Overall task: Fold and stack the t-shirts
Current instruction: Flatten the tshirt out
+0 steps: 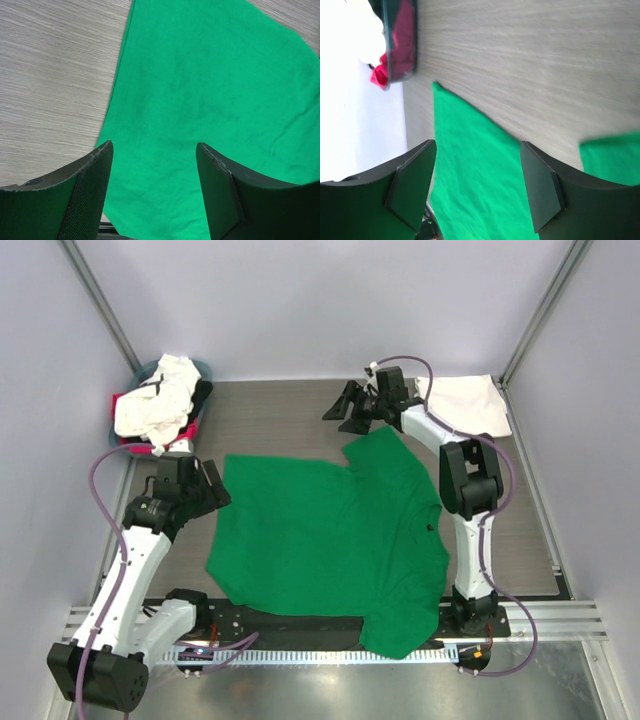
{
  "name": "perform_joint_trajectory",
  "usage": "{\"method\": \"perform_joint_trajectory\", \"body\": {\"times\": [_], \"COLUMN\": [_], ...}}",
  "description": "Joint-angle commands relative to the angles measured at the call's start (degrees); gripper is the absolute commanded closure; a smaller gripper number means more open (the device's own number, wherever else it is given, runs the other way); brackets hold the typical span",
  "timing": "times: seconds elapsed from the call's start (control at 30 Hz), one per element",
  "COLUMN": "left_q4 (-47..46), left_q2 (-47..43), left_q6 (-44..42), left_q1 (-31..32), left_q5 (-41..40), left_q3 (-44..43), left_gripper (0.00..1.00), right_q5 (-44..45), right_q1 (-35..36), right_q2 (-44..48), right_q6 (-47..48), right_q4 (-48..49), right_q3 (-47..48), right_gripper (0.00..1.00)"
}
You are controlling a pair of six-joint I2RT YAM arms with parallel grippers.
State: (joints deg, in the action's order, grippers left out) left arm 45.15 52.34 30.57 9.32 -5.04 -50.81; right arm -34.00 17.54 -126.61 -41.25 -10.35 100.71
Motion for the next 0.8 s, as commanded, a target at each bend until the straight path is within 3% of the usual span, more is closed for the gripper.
{"method": "perform_joint_trajectory", "body": {"times": [0.0, 0.07, 0.1, 0.2, 0.43, 0.77], "left_q4": [-2.3, -2.5, -3.1, -4.9, -9.5, -7.8], "left_q2": [0.0, 1.3, 3.3, 9.6, 26.4, 52.1], "left_q6": [-0.9, -0.2, -0.2, 0.7, 2.6, 3.6], "left_q1": [0.1, 0.0, 0.0, 0.0, 0.0, -0.2], "left_q5": [-0.9, -0.9, -0.4, 1.2, 3.2, 2.4], "left_q3": [0.2, 0.0, 0.0, -1.0, -8.5, -22.0], "left_gripper": [0.31, 0.3, 0.3, 0.3, 0.31, 0.34], "right_q5": [6.4, 17.0, 25.5, 37.9, 45.8, 45.7], "right_q1": [-1.4, -1.4, -1.5, -1.5, -1.6, -1.9], "right_q2": [12.0, 15.8, 19.2, 24.8, 27.1, 16.1], "right_q6": [7.6, 12.8, 15.7, 19.2, 20.7, 21.6], "right_q4": [-4.5, -16.2, -18.6, -23.6, -28.5, -31.1], "right_q3": [-4.1, -7.6, -9.3, -16.8, -23.9, -18.7], "right_gripper": [0.26, 0.26, 0.26, 0.26, 0.26, 0.26]}}
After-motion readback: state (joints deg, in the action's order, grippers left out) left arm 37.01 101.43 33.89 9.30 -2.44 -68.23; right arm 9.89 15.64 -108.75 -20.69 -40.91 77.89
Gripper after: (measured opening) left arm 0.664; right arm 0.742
